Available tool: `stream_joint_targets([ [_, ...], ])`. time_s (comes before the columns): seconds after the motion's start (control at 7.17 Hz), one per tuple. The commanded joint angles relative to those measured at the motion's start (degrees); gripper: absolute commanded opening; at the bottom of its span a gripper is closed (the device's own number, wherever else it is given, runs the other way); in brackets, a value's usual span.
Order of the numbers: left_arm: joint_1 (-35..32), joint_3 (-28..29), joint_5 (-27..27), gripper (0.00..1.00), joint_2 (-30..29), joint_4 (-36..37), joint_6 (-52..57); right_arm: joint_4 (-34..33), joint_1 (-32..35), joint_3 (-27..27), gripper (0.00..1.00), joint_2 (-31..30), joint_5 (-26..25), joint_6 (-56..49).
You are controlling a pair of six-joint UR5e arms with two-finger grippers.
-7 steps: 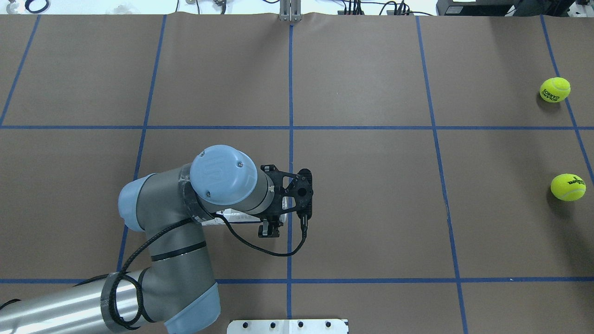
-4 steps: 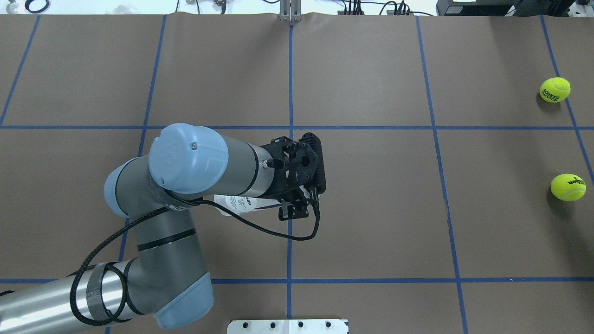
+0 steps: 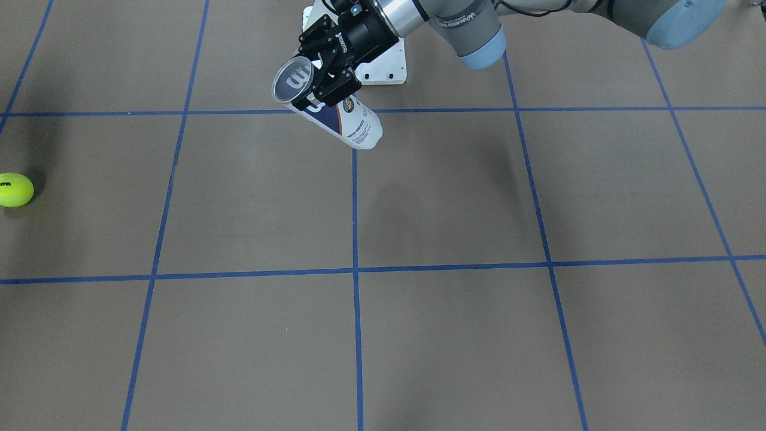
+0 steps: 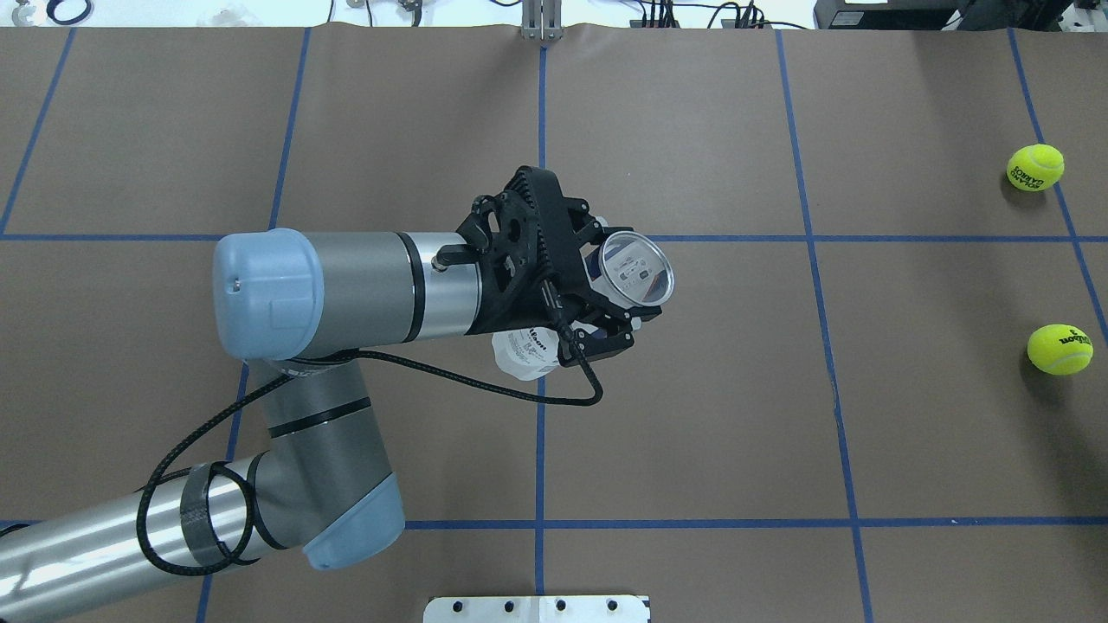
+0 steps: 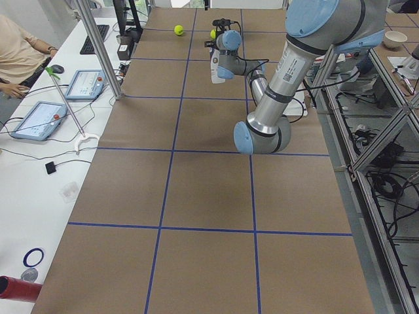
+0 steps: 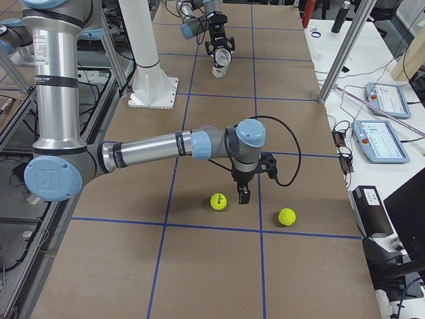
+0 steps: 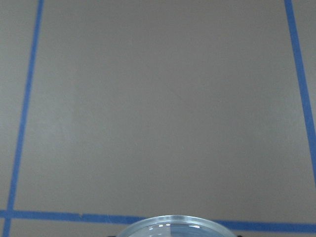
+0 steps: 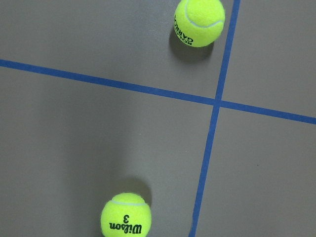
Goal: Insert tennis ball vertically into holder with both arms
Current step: 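Lift the can with the left gripper and rotate it upright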
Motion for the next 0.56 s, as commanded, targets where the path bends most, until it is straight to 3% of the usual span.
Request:
stream_joint_targets([
  [0.0, -0.35, 7.36, 7.73, 0.71, -0.16, -18.13, -2.92, -0.04, 0.0, 0.17, 1.0, 0.0, -0.01, 0.0],
  [0.14, -0.7, 9.48, 11.42, 0.71, -0.25, -23.33, -4.24, 0.05, 0.0, 0.17, 1.0, 0.0, -0.01, 0.0],
  [0.42, -4.37, 12.13, 12.77, 0.71, -0.42, -25.49, -5.73, 0.05, 0.0, 0.17, 1.0, 0.0, -0.01, 0.0],
])
